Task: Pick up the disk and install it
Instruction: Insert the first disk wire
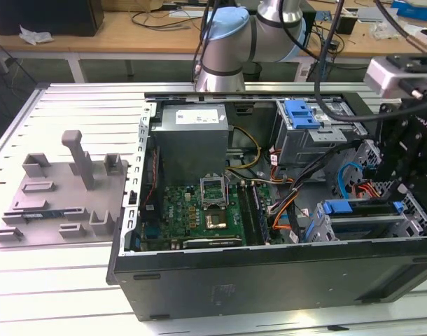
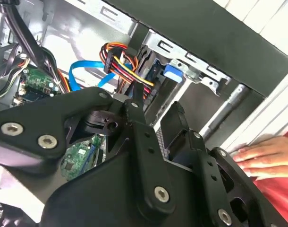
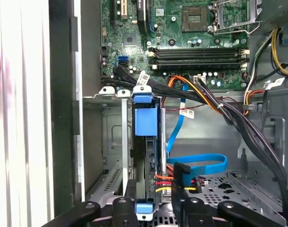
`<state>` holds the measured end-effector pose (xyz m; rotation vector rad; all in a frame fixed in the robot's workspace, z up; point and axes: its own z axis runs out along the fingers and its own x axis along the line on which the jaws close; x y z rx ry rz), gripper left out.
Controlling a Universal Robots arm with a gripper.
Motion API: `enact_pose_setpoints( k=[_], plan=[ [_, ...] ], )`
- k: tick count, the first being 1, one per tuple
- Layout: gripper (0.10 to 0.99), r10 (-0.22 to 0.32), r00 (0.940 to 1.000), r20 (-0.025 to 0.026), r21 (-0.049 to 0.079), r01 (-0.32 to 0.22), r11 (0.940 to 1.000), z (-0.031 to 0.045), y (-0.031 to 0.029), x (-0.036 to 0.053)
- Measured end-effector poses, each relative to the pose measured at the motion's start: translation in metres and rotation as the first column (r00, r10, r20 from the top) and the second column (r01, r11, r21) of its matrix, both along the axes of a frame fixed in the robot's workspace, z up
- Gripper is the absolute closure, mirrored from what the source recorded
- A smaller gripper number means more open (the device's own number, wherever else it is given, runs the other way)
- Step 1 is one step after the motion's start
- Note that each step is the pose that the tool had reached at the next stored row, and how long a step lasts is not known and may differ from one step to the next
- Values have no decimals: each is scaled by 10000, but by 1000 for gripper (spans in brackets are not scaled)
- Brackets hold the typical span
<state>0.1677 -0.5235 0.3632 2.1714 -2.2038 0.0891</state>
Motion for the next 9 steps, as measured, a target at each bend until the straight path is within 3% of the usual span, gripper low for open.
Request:
enact_pose_setpoints(
  k=[6,9],
  plan=[
    [659,-1,10000,0,-29,1,10000,174,0,0],
    [659,-3,10000,0,-31,3,10000,222,0,0]
  ],
)
